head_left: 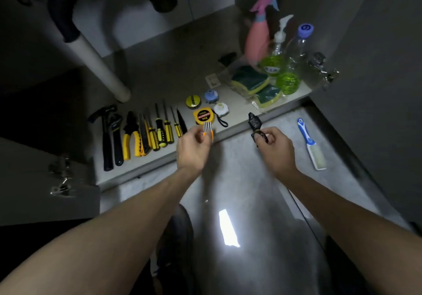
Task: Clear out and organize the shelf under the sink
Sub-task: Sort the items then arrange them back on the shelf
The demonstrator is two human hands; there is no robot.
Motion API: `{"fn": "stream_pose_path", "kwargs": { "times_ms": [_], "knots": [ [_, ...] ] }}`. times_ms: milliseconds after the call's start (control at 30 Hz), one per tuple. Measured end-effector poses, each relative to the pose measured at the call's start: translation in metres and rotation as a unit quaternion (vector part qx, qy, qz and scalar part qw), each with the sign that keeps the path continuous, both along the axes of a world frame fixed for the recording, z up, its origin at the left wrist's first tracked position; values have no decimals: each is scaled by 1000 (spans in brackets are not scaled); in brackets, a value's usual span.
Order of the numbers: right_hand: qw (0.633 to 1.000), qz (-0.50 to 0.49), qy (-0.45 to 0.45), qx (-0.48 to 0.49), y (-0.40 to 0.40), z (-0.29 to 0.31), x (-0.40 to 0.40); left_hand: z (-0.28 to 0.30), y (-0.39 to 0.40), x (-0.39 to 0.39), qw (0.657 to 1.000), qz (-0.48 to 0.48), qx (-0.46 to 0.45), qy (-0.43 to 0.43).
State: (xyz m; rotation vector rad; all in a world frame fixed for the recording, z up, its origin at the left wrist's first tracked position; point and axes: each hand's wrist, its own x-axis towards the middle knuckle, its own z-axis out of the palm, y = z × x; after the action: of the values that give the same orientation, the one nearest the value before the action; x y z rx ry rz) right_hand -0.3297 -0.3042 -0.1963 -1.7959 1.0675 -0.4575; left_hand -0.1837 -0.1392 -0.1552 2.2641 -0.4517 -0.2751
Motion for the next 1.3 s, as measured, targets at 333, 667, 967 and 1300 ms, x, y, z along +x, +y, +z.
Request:
{"fn": "stream_pose_path", "kwargs": {
  "times_ms": [333, 667, 967, 1300],
  "knots": [
    [998, 15, 31, -47, -16, 11, 89, 24, -28, 105, 981, 138, 117, 66],
    [995, -60, 68, -52, -17, 8, 127, 7, -25, 120, 971, 135, 188, 55],
    [991, -121, 49, 13, -20, 3, 114, 6, -20, 115, 974, 140, 174, 37],
    [986, -157, 41, 23, -32, 10, 109, 12, -39, 93, 985, 76, 152, 6]
  ]
}}
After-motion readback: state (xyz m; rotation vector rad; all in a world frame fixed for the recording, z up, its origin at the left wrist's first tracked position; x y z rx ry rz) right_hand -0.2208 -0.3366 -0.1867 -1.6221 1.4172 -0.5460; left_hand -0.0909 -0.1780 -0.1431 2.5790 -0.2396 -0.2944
